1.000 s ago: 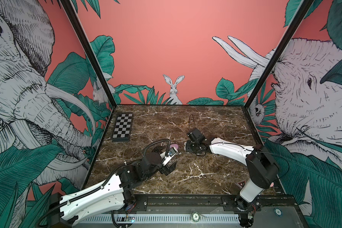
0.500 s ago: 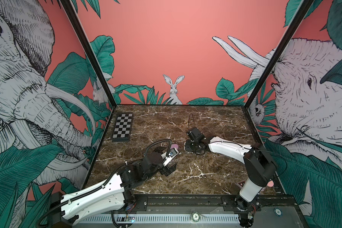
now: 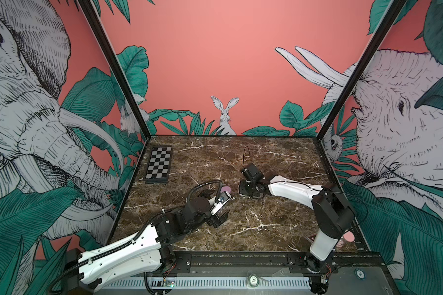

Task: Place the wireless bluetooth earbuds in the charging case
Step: 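Lower the held earbud with the right gripper over the empty case slot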

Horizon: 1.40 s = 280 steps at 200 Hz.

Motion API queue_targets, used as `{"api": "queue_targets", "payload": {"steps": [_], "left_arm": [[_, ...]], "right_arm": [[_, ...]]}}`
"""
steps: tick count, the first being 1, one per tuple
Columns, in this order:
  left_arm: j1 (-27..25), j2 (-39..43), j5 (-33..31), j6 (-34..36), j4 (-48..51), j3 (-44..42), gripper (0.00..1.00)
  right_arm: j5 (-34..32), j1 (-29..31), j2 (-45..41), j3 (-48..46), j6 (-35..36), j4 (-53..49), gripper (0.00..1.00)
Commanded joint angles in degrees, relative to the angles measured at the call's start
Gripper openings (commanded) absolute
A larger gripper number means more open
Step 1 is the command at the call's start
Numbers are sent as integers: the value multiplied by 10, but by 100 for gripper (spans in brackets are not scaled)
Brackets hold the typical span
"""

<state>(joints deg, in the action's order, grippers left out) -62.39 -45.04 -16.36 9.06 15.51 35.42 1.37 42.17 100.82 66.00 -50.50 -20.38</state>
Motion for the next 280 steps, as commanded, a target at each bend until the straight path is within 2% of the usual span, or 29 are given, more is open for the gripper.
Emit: {"api": "queue_targets", "payload": {"steps": [1, 76, 170, 280], "left_arm": [[-2, 6, -2, 4, 4, 5, 98], [-2, 0, 8, 5, 6, 6, 98], [-2, -26, 60, 0, 24, 16, 98], [-2, -29, 61, 1, 24, 16, 98]], "right_arm": [[3, -3, 11, 14, 9, 6, 10], [9, -7, 21, 21, 12, 5, 10], [12, -11, 26, 25, 14, 5, 10], [18, -13, 38, 32, 17, 4, 9]]}}
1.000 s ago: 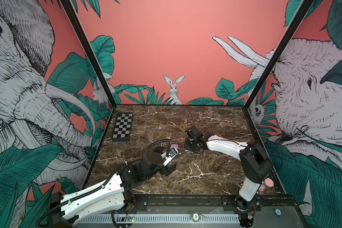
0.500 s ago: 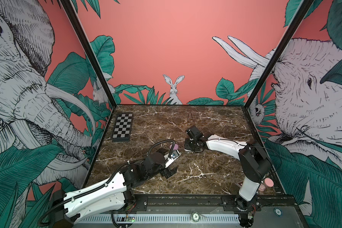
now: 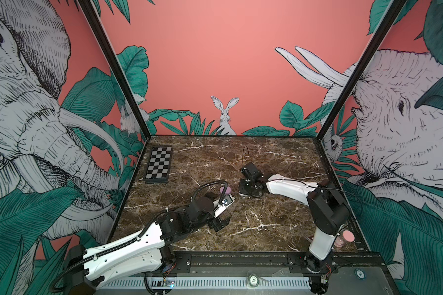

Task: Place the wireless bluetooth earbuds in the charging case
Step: 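Lower the held earbud with the right gripper over the empty case slot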

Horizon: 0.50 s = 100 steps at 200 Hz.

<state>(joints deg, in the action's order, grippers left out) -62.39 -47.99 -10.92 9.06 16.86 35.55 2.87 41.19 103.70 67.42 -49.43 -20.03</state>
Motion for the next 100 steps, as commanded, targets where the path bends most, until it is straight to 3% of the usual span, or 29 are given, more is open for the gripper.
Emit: {"api": "queue_targets", "payload": {"steps": [1, 100], "left_arm": [[-2, 0, 6, 1, 10, 15, 98], [-2, -4, 6, 2, 10, 16, 98]], "right_arm": [[2, -4, 8, 17, 6, 0, 9], [8, -4, 16, 18, 7, 1, 9]]}}
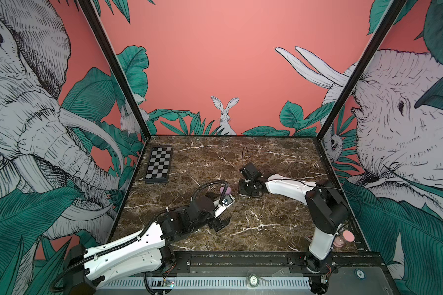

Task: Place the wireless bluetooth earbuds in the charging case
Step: 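Lower the held earbud with the right gripper over the empty case slot, then push the earbud into the slot and open the right gripper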

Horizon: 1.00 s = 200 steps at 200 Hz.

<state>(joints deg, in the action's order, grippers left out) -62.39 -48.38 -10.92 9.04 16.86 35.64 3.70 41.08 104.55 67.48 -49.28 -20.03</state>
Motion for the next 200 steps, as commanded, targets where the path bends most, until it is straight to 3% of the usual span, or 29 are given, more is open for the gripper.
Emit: {"api": "queue_targets", "payload": {"steps": [1, 200], "left_arm": [[-2, 0, 6, 2, 10, 15, 98], [-2, -2, 7, 0, 12, 16, 98]], "right_arm": [[0, -3, 7, 17, 5, 1, 9], [9, -4, 24, 18, 2, 11, 9]]}}
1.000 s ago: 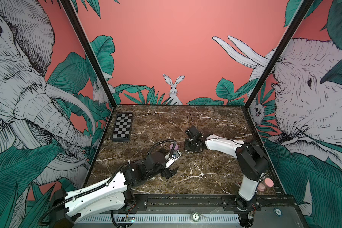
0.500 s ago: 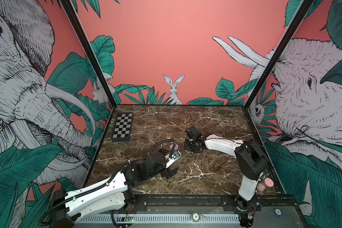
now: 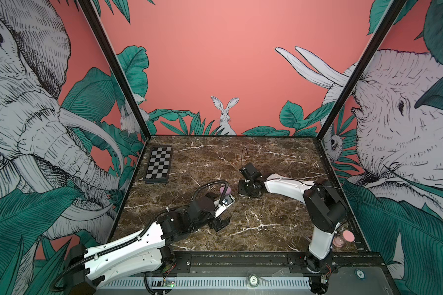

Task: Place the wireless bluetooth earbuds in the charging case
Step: 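Push the earbud into the slot and open the right gripper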

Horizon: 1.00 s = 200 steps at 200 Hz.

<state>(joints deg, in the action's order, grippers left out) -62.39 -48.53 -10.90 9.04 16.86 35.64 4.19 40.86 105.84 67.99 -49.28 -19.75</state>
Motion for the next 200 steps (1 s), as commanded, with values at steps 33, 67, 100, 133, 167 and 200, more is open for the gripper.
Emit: {"api": "queue_targets", "payload": {"steps": [33, 67, 100, 133, 167, 200], "left_arm": [[-2, -1, 7, 1, 12, 16, 98], [-2, -2, 8, 1, 12, 16, 98], [-2, -3, 8, 1, 12, 16, 98], [-1, -3, 7, 1, 12, 16, 98], [-2, -5, 8, 1, 13, 16, 98], [-2, -6, 9, 1, 12, 17, 98]], "right_arm": [[5, -2, 13, 12, 1, 10, 9], [5, -3, 14, 12, 1, 9, 11], [6, -3, 15, 11, 0, 10, 14], [5, -3, 15, 11, -1, 10, 16], [6, -3, 14, 9, -1, 9, 19], [6, -4, 13, 9, -2, 9, 20]]}}
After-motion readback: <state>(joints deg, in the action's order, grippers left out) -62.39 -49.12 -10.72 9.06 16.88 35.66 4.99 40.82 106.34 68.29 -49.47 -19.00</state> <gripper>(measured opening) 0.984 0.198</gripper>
